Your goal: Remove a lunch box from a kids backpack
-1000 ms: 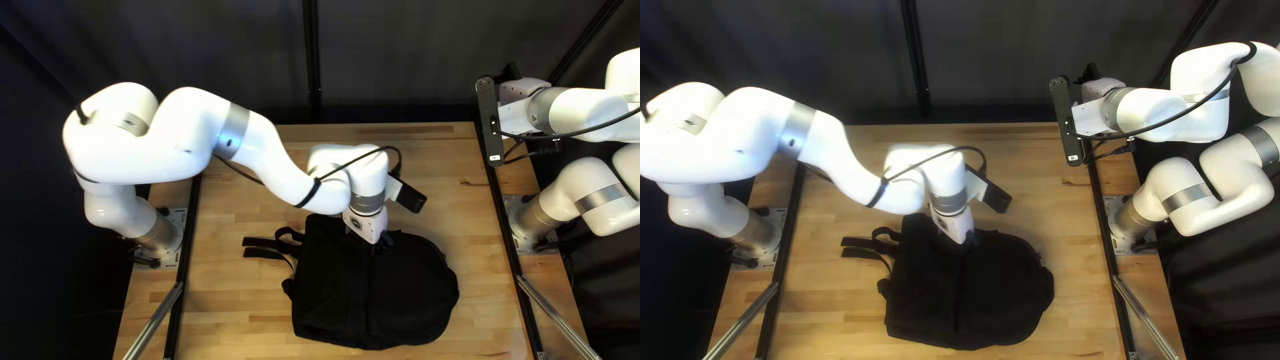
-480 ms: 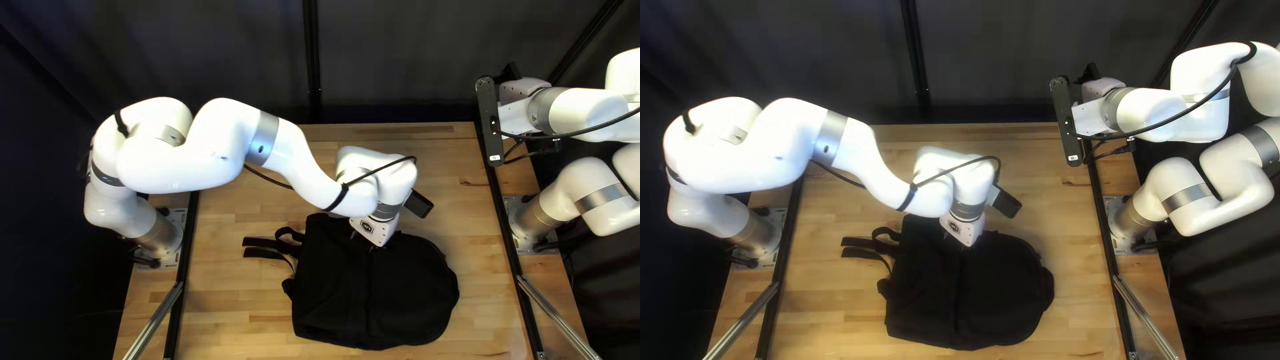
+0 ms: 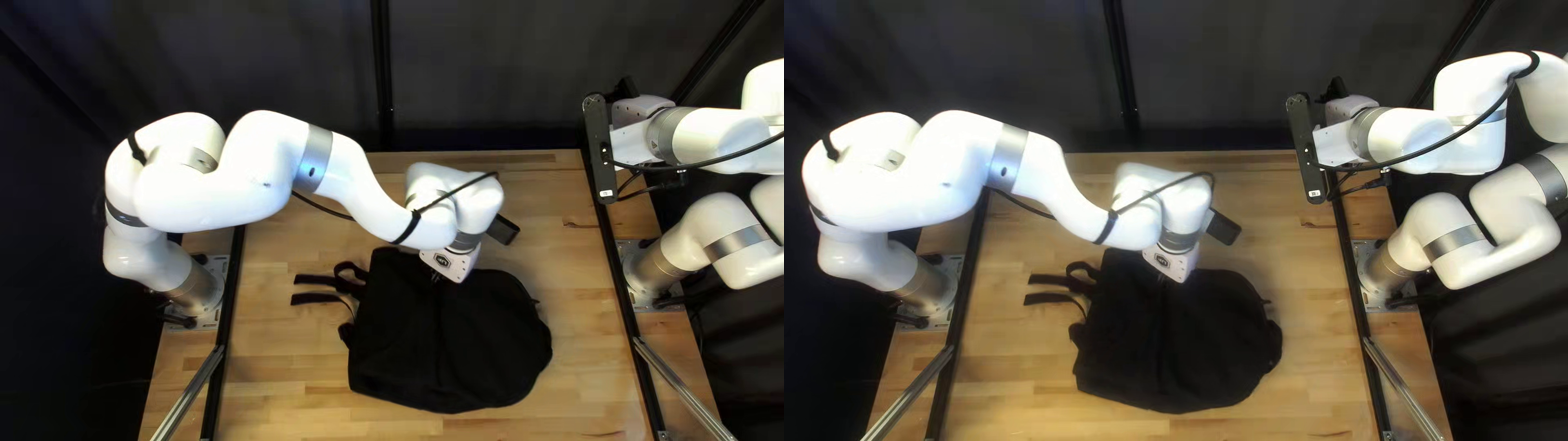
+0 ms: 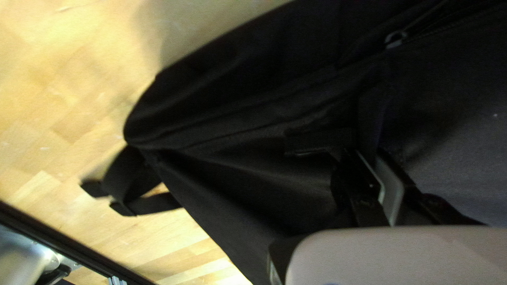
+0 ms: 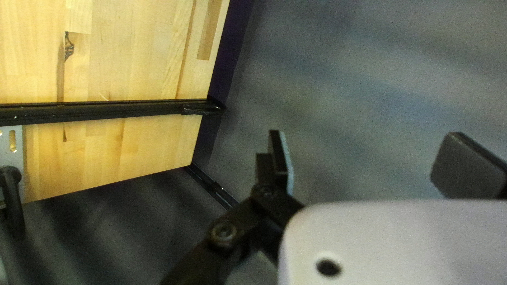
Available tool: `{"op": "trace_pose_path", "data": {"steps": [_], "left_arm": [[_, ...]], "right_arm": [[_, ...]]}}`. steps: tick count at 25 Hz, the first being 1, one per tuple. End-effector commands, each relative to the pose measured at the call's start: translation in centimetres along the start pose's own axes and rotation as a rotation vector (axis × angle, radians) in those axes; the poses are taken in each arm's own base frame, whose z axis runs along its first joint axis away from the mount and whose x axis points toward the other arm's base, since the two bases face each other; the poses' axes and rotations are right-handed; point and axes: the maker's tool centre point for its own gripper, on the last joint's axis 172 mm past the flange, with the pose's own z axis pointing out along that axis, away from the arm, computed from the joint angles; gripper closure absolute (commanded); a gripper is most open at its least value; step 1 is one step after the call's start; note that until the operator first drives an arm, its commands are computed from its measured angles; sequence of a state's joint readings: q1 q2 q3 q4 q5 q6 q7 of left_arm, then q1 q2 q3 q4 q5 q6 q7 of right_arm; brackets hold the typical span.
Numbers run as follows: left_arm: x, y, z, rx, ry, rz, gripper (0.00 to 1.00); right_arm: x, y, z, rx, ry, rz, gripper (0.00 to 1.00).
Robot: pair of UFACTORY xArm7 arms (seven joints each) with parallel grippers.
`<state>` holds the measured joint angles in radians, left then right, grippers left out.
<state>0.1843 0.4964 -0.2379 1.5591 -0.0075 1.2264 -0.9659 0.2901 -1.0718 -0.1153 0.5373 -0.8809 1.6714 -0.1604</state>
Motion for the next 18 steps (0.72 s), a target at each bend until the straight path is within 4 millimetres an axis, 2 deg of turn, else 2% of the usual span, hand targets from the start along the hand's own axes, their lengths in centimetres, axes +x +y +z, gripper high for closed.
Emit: {"op": "trace_pose_path", "data": {"steps": [1,3,5,7,9,13,17,18], "left_arm": [[-0.3,0.1,0.2,-0.007,0.011,0.007,1.0],[-0.4,0.1,0.2,-0.013,0.017,0.01,1.0],[-0.5,-0.1,-0.2,-0.016,0.023,0.011,1.0],[-0.5,-0.4,-0.4,-0.017,0.028,0.01,1.0],[-0.5,-0.6,-0.5,-0.016,0.031,0.008,1.0],[-0.5,-0.8,-0.2,-0.016,0.038,-0.001,1.0],[-0.6,-0.9,0.1,-0.014,0.042,-0.016,1.0],[-0.6,-1.1,0.1,-0.013,0.043,-0.021,1.0]], "right_arm": [[0.0,0.0,0.0,0.0,0.0,0.0,0.0],[-0.1,0.4,0.3,-0.036,0.009,-0.003,0.0],[0.5,-0.3,2.1,-0.046,0.035,0.039,0.0],[1.1,-2.1,3.3,-0.041,0.048,0.061,0.0],[1.5,-5.1,4.2,-0.027,0.062,0.089,0.0],[2.2,-9.7,4.4,0.008,0.072,0.137,0.0],[3.7,-12.1,4.1,0.046,0.064,0.175,0.0],[4.6,-12.9,3.9,0.065,0.058,0.19,0.0]]}}
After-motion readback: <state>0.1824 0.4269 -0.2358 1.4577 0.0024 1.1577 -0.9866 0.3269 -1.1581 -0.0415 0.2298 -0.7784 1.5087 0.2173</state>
